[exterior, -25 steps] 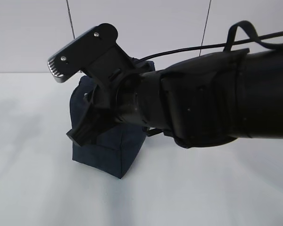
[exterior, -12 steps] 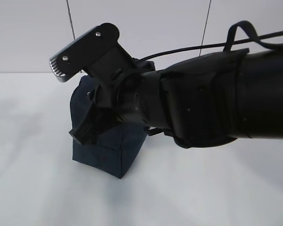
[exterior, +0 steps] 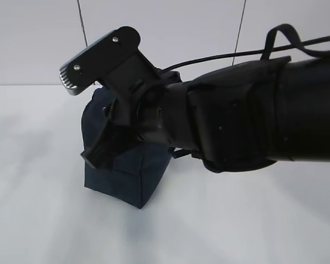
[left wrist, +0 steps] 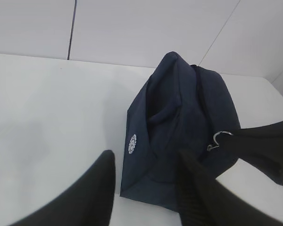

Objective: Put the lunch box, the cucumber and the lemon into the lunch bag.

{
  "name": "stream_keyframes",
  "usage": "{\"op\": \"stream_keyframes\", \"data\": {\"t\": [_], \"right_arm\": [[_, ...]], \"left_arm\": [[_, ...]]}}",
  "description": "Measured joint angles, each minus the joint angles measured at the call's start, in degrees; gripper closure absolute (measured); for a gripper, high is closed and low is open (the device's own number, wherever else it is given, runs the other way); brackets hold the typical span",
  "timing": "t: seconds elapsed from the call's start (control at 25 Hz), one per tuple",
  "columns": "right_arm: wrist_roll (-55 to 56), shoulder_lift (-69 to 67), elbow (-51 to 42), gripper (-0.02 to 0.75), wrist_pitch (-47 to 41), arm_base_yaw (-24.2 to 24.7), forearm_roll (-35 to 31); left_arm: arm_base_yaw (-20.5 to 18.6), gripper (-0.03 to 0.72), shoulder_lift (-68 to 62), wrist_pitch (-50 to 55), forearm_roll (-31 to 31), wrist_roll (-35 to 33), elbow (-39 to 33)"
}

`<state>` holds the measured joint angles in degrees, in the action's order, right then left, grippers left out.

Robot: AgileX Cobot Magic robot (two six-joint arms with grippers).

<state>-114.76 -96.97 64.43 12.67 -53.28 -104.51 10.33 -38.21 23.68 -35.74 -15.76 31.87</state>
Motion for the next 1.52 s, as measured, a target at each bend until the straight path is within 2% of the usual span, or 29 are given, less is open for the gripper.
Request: {"op": "stream_keyframes", "data": {"t": [0.24, 0.48, 0.68, 0.84, 0.96, 1.08, 1.28, 1.44, 1.52], "right_arm": [[0.00, 0.00, 0.00, 0.730, -2.05, 0.09, 0.00], [0.00, 0.00, 0.00, 0.730, -1.94, 0.09, 0.00], [0.00, 0.00, 0.00, 0.730, -1.94, 0.09, 0.00], [0.00, 0.00, 0.00, 0.730, -1.94, 0.09, 0.00], [0.00, 0.00, 0.00, 0.730, -1.94, 0.09, 0.00], [0.00, 0.00, 0.00, 0.730, -1.94, 0.09, 0.00], [0.00, 0.00, 0.00, 0.730, -1.85, 0.09, 0.00], [0.00, 0.00, 0.00, 0.730, -1.85, 0.09, 0.00], [0.00, 0.00, 0.00, 0.730, -1.85, 0.09, 0.00]], "left_arm": [[0.23, 0.380, -3.42, -0.35, 0.21, -3.67, 0.00], [3.41, 0.380, -8.25, -2.36, 0.21, -11.37, 0.00], [5.66, 0.380, -12.88, -4.26, 0.10, -15.16, 0.00], [6.12, 0.380, -17.31, -4.82, -0.01, -16.54, 0.00], [6.12, 0.379, -20.63, -5.31, -1.58, -20.98, 0.00], [6.12, 0.359, -22.76, -5.55, -7.42, -31.33, 0.00], [6.12, 0.276, -24.67, -5.98, -21.76, -51.79, 0.00], [6.12, 0.265, -27.08, -6.20, -32.90, -66.78, 0.00], [6.12, 0.263, -29.00, -5.84, -40.55, -74.88, 0.00]]}}
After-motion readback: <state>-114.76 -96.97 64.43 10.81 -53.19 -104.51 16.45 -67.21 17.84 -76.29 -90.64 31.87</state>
